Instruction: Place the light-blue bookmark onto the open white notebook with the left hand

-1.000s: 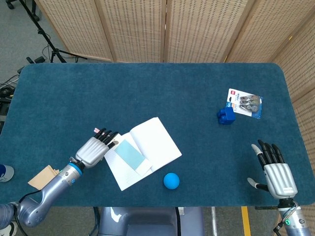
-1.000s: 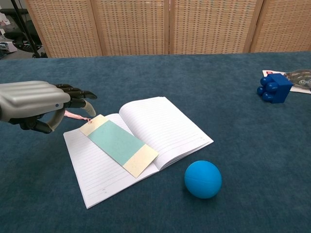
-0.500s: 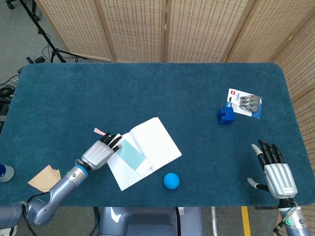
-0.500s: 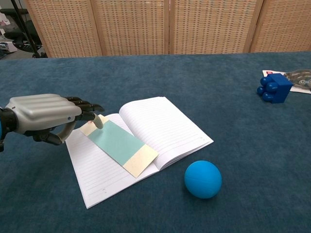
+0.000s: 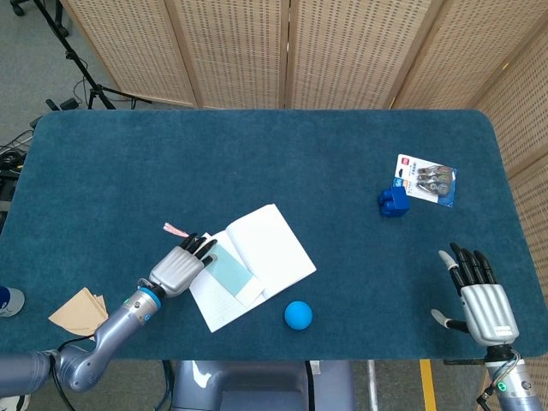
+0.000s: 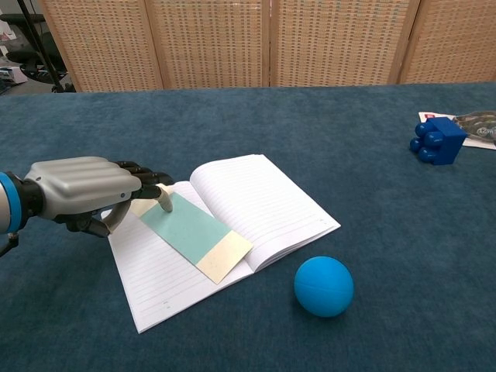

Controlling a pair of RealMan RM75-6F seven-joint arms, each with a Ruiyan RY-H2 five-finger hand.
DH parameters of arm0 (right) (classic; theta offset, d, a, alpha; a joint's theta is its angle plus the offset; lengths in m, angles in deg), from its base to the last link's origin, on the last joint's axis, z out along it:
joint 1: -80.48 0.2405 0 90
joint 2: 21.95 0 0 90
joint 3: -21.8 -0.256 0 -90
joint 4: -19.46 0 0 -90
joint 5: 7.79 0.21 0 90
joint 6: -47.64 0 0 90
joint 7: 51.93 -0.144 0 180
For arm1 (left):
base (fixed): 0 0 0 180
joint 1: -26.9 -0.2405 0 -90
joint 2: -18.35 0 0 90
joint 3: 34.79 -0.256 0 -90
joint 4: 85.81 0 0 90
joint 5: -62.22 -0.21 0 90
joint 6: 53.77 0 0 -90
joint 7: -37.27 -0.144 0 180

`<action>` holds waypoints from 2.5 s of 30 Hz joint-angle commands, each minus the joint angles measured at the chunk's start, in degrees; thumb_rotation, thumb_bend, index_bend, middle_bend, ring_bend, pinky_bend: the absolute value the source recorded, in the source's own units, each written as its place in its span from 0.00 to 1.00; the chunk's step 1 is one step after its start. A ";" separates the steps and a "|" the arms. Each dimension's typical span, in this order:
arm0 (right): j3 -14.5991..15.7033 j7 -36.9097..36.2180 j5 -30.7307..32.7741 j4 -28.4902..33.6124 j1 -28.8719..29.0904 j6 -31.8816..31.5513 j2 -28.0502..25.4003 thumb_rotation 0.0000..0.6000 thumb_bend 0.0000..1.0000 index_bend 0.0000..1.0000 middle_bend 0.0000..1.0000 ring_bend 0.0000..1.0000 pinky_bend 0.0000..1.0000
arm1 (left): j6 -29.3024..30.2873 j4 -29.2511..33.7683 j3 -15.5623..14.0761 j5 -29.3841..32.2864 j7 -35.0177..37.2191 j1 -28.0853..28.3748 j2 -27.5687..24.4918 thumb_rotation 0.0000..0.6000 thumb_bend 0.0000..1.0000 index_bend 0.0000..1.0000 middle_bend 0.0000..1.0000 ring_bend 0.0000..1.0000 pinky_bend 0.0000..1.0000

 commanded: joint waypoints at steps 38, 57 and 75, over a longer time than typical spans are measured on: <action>-0.08 -1.09 -0.05 0.04 -0.19 -0.37 -0.43 1.00 0.09 0.00 0.00 0.00 0.00 | 0.95 -1.10 0.47 4.05 -3.99 3.59 4.25 1.00 1.00 0.21 0.00 0.00 0.00; -0.13 -1.33 -0.26 0.00 -0.31 -0.75 -0.51 1.00 0.09 0.00 0.00 0.00 0.00 | 5.42 2.40 0.95 -0.04 -1.83 2.22 0.12 1.00 1.00 0.21 0.00 0.00 0.00; -0.15 -1.01 -0.13 0.12 -0.27 -0.53 -0.45 1.00 0.09 0.00 0.00 0.00 0.00 | 0.63 6.05 0.31 -2.87 3.83 2.54 0.39 1.00 1.00 0.21 0.00 0.00 0.00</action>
